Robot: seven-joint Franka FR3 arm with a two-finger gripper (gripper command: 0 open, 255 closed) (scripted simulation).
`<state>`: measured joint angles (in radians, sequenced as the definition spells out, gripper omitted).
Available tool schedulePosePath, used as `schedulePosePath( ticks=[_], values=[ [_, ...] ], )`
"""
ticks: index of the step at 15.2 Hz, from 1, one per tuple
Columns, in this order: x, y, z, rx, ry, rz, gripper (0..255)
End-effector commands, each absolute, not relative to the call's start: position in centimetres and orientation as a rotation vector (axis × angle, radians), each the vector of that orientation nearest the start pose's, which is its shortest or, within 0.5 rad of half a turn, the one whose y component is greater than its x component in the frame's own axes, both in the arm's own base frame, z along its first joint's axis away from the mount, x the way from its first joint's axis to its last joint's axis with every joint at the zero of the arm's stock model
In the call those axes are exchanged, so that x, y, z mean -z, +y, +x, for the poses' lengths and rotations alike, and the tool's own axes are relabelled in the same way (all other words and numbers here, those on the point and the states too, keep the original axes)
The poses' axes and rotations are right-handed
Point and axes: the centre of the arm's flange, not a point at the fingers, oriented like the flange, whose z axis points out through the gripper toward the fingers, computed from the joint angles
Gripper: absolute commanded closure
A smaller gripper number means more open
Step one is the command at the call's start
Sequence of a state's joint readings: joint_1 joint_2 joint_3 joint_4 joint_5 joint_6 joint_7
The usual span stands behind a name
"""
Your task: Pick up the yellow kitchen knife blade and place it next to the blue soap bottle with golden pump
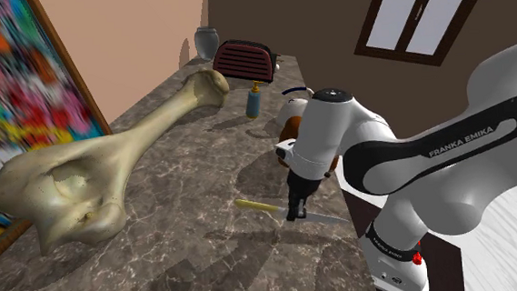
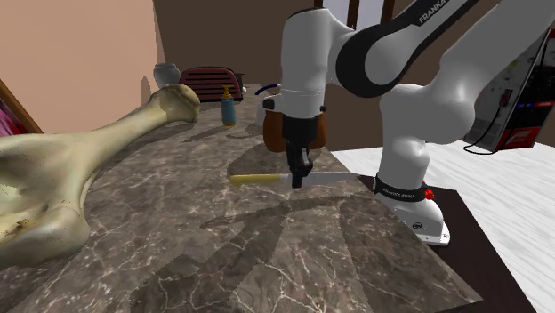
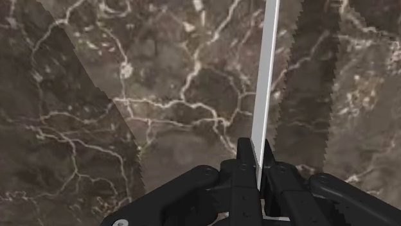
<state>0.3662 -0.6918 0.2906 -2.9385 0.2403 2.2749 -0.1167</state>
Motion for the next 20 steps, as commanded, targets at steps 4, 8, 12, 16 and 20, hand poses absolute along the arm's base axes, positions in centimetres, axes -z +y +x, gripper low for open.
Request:
schedulePosePath(
  ticks=[4, 8, 12, 16, 20],
  values=[
    [-36.9, 17.7, 24.8, 0.032, -0.860, -3.016, 255],
    [-39.0, 17.7, 24.8, 0.032, -0.860, -3.016, 255],
    [-41.1, 17.7, 24.8, 0.032, -0.860, -3.016, 255],
    [-43.2, 17.7, 24.8, 0.032, -0.860, -3.016, 255],
    [-45.3, 17.7, 24.8, 0.032, -0.860, -3.016, 255]
  ],
)
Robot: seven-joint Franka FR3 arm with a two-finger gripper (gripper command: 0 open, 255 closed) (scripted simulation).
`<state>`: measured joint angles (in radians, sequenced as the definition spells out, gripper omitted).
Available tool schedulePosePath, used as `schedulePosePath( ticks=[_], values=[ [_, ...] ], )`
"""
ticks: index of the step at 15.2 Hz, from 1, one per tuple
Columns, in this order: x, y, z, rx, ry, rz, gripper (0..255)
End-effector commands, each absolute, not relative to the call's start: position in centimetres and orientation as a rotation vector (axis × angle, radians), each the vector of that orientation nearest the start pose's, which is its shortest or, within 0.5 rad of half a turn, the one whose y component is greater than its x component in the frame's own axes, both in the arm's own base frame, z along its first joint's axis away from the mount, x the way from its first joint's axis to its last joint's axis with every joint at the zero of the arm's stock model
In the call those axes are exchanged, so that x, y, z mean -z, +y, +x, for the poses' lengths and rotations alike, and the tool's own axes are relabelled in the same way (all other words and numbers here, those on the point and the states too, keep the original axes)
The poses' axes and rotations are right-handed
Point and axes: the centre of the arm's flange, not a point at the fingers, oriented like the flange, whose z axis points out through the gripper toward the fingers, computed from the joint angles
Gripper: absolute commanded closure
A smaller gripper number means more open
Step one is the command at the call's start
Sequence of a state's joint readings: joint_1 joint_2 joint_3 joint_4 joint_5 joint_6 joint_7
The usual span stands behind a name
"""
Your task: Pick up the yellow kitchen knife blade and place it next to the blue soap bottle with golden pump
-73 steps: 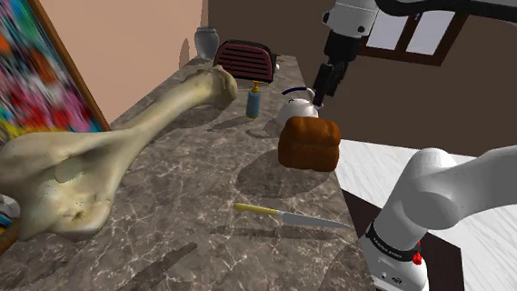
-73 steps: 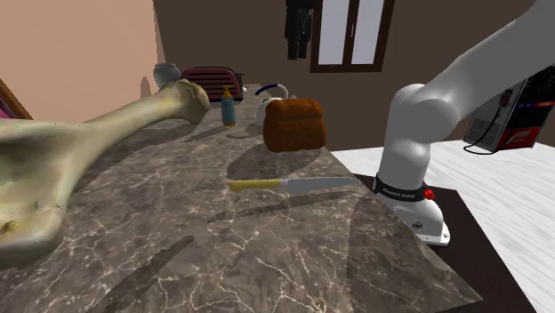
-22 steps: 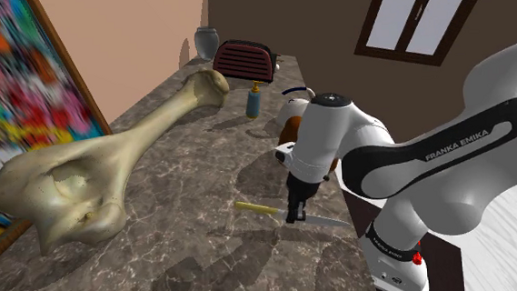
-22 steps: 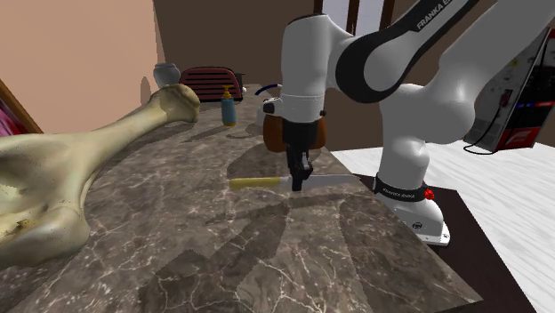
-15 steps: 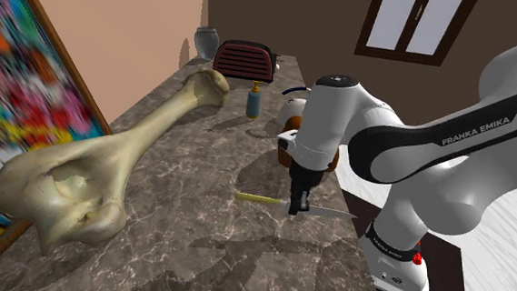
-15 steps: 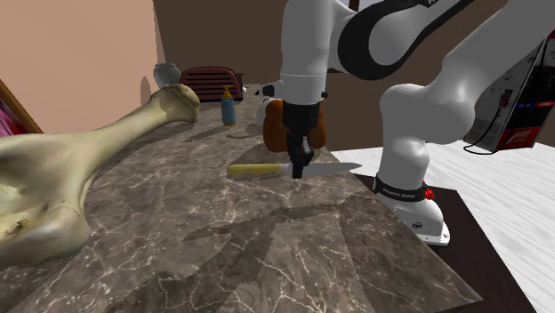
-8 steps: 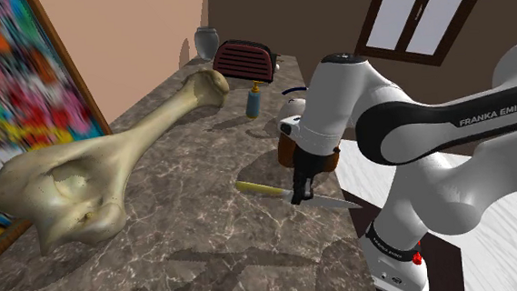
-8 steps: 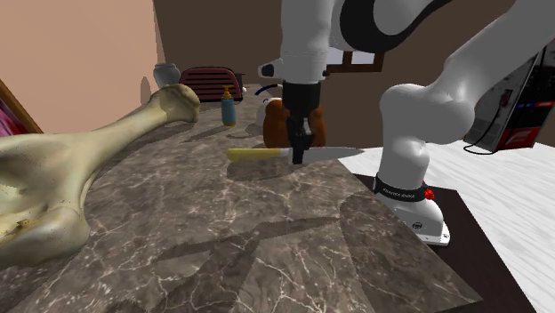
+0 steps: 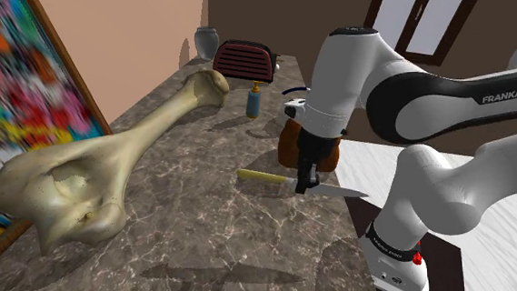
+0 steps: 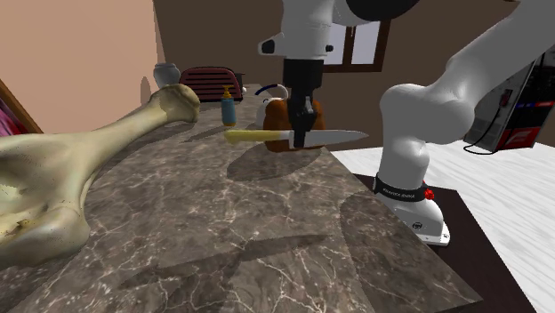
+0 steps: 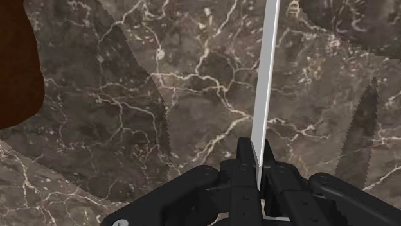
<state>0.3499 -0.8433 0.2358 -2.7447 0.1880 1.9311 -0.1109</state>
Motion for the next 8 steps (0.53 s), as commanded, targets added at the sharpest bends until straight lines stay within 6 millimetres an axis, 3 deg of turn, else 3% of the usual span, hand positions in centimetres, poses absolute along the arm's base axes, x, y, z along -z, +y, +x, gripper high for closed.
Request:
schedulePosePath(
  ticks=[1, 8],
  values=[
    [-45.8, 17.7, 24.8, 0.032, -0.860, -3.016, 255],
    [-49.5, 17.7, 24.8, 0.032, -0.860, -3.016, 255]
  ],
)
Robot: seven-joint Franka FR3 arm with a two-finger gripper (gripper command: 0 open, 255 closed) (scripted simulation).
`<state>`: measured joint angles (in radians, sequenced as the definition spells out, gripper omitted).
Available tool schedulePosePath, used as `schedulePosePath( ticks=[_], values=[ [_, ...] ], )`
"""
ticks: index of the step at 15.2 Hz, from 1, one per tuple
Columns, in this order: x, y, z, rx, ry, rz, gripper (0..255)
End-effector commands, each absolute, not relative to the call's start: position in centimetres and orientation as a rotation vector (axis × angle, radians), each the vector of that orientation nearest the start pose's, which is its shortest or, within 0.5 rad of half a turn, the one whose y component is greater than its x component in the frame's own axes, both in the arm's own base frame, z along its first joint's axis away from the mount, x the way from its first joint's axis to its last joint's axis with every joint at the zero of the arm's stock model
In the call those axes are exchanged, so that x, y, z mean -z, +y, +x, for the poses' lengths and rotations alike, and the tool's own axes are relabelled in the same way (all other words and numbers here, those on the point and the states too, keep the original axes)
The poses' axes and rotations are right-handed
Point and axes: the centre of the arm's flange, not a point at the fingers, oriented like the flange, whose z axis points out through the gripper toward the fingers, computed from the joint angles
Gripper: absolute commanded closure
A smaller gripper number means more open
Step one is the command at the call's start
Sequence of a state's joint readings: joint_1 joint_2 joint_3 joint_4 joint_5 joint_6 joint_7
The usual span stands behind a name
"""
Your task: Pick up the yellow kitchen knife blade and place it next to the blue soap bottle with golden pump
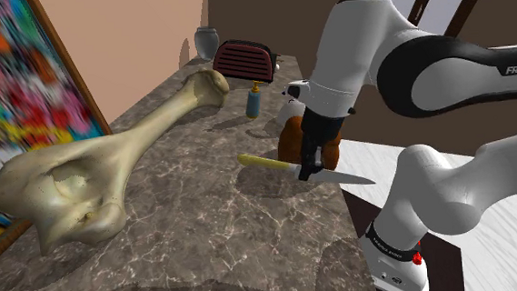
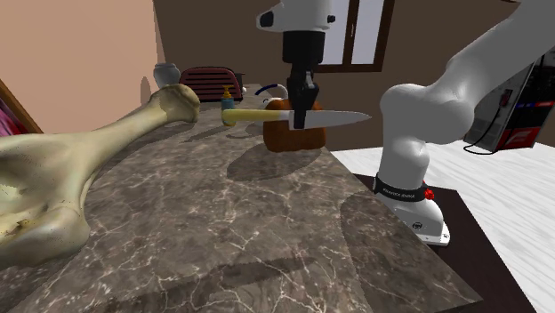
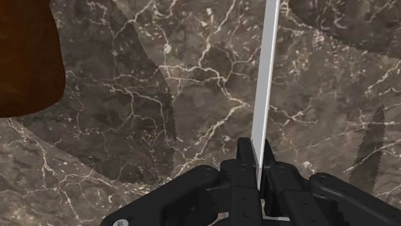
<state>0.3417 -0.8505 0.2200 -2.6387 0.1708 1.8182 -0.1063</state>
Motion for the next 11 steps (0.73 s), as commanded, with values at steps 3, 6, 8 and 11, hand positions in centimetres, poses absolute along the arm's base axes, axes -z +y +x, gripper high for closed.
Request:
schedulePosePath(
  ticks=[3, 6, 8, 11],
  values=[
    [-51.1, 17.7, 24.8, 0.032, -0.860, -3.016, 255],
    [-52.7, 17.7, 24.8, 0.032, -0.860, -3.016, 255],
    [-53.8, 17.7, 24.8, 0.032, -0.860, -3.016, 255],
    [-55.3, 17.7, 24.8, 0.032, -0.860, -3.016, 255]
  ],
)
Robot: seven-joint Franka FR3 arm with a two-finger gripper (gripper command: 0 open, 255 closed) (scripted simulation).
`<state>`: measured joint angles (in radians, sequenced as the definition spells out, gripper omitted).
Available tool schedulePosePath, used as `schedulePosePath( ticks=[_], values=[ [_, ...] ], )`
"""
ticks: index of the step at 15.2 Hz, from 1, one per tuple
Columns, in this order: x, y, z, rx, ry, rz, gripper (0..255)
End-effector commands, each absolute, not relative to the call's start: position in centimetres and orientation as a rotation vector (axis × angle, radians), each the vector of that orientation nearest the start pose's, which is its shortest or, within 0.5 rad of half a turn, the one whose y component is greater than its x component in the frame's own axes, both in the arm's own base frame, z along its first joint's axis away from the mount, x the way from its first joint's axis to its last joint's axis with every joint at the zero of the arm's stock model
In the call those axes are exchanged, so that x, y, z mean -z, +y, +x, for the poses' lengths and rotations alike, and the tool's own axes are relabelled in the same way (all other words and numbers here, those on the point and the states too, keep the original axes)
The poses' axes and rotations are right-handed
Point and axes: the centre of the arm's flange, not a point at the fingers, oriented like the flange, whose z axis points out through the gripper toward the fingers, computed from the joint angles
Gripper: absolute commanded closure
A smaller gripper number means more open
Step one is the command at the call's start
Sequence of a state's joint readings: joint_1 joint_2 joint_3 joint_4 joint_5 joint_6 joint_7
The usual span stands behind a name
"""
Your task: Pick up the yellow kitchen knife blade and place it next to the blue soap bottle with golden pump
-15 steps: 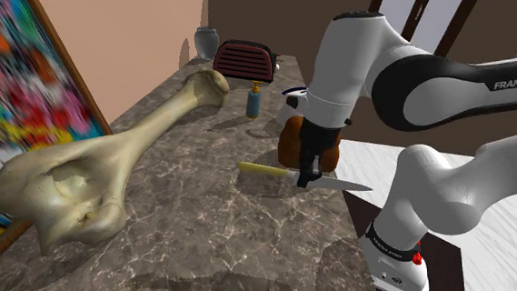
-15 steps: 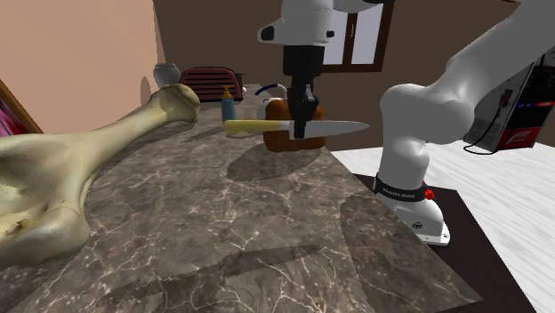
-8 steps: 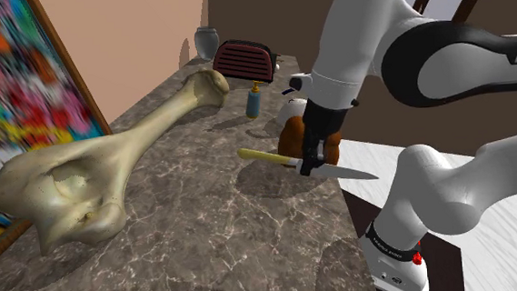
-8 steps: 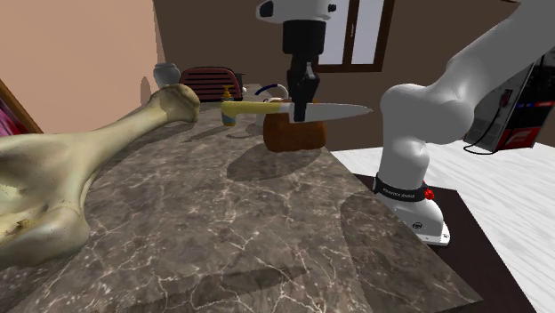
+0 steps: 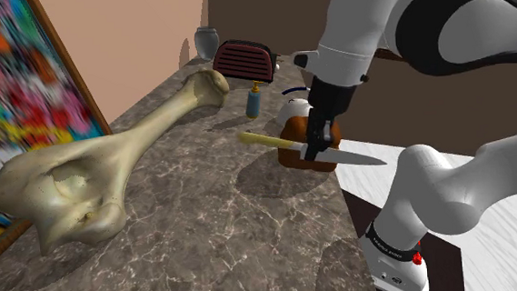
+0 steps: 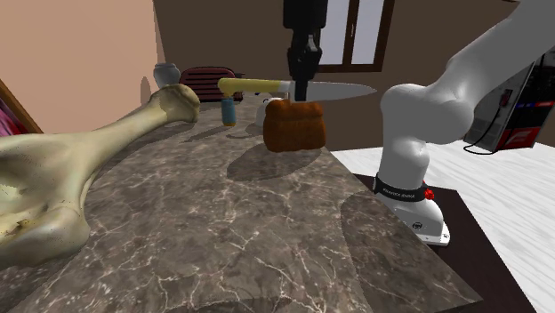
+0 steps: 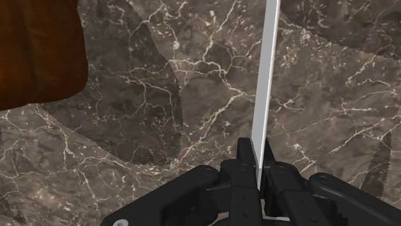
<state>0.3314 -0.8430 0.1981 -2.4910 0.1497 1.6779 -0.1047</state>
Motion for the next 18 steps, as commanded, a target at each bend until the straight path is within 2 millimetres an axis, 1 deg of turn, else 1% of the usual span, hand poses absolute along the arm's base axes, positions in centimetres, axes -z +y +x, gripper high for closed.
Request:
schedulePosePath(
  ticks=[1, 4, 5, 18],
  values=[
    [-55.9, 17.7, 24.8, 0.032, -0.860, -3.016, 255],
    [-57.4, 17.7, 24.8, 0.032, -0.860, -3.016, 255],
    [-57.6, 17.7, 24.8, 0.032, -0.860, -3.016, 255],
    [-57.6, 8.2, 39.2, 0.032, -0.860, -3.016, 255]
  ],
)
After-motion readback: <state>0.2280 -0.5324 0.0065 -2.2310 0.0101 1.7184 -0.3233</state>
